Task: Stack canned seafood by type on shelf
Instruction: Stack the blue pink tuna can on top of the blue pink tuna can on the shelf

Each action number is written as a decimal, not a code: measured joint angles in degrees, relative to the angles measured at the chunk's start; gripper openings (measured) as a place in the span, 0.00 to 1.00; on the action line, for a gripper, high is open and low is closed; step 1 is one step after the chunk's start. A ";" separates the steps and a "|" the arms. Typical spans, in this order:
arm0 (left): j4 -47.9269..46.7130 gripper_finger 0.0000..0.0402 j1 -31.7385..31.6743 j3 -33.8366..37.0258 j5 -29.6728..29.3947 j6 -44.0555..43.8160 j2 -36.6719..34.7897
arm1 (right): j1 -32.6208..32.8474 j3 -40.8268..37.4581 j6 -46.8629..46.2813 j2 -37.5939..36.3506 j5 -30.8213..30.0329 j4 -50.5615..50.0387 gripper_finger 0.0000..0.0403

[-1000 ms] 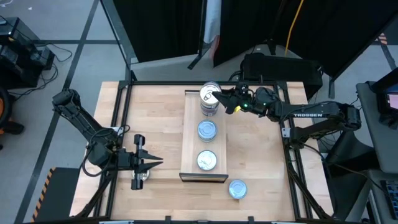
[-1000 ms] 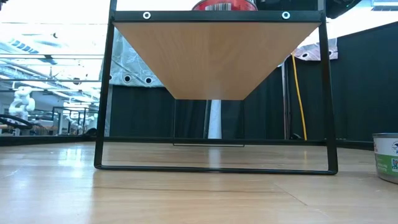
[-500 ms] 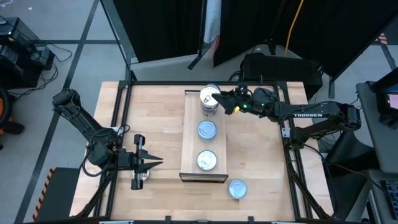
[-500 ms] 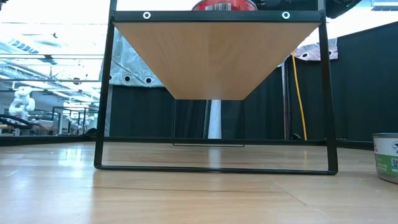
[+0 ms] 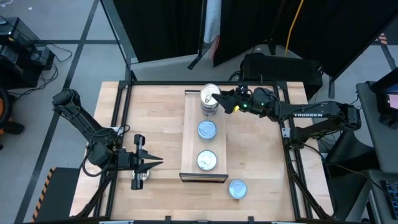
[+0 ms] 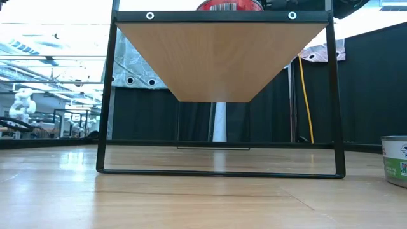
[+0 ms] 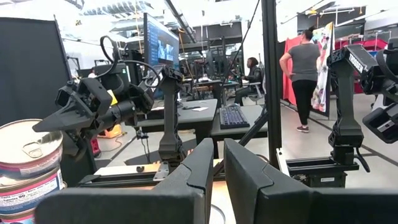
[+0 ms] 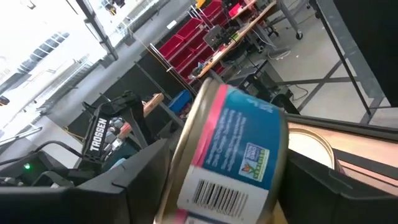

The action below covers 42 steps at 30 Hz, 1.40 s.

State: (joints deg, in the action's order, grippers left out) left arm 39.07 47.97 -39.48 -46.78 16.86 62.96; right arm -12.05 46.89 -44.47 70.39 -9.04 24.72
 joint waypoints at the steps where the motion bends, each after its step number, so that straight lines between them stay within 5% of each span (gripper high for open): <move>1: 0.00 0.11 0.00 0.00 0.00 0.00 0.00 | 0.00 -0.01 0.18 0.00 0.00 -0.06 0.65; 19: -0.02 0.11 0.00 0.00 0.00 0.00 0.00 | -0.26 -0.02 4.05 0.00 -2.89 -1.72 0.86; 42: -0.11 0.11 0.00 0.00 0.00 0.02 0.00 | -0.24 -0.04 14.03 0.02 -1.07 -2.76 0.93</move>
State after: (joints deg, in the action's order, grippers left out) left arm 38.96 47.97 -39.48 -46.78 16.88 62.96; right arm -12.29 46.85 -30.44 70.41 -10.11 21.96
